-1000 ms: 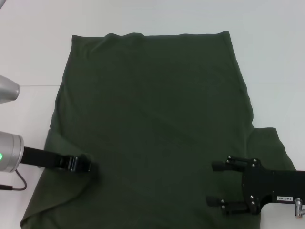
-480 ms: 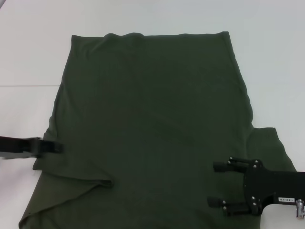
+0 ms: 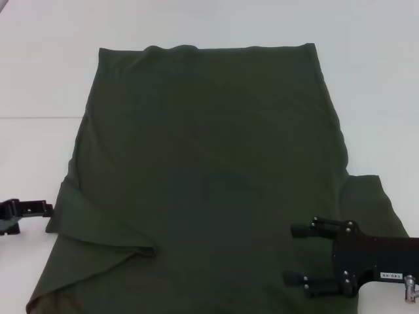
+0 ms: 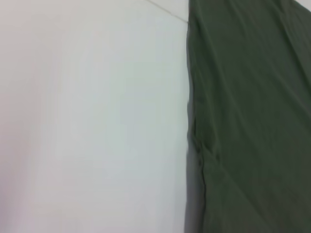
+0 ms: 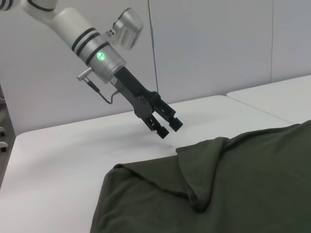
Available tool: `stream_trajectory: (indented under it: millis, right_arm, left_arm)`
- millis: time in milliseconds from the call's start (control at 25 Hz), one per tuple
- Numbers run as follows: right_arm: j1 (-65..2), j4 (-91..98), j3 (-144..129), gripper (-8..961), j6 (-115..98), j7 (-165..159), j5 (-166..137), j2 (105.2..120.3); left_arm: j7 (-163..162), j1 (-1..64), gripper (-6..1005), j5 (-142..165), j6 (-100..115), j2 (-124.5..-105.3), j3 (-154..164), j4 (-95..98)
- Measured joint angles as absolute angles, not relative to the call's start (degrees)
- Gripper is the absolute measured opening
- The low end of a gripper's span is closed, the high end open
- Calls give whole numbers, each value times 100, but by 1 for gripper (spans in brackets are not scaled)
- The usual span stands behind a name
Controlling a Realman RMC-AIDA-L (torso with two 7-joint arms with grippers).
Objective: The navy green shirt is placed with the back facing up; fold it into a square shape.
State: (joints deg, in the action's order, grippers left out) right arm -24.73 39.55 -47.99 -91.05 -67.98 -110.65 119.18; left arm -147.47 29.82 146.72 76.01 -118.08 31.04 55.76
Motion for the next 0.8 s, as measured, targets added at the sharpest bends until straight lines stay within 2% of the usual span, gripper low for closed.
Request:
stream_trajectory:
  millis: [800]
  right_arm:
    - [-2451,3997,-4799,921,-9105,-6803,-11065,11909]
  left_arm:
    - [-14672,3294,904,14801,7361,-11819,3304,5127]
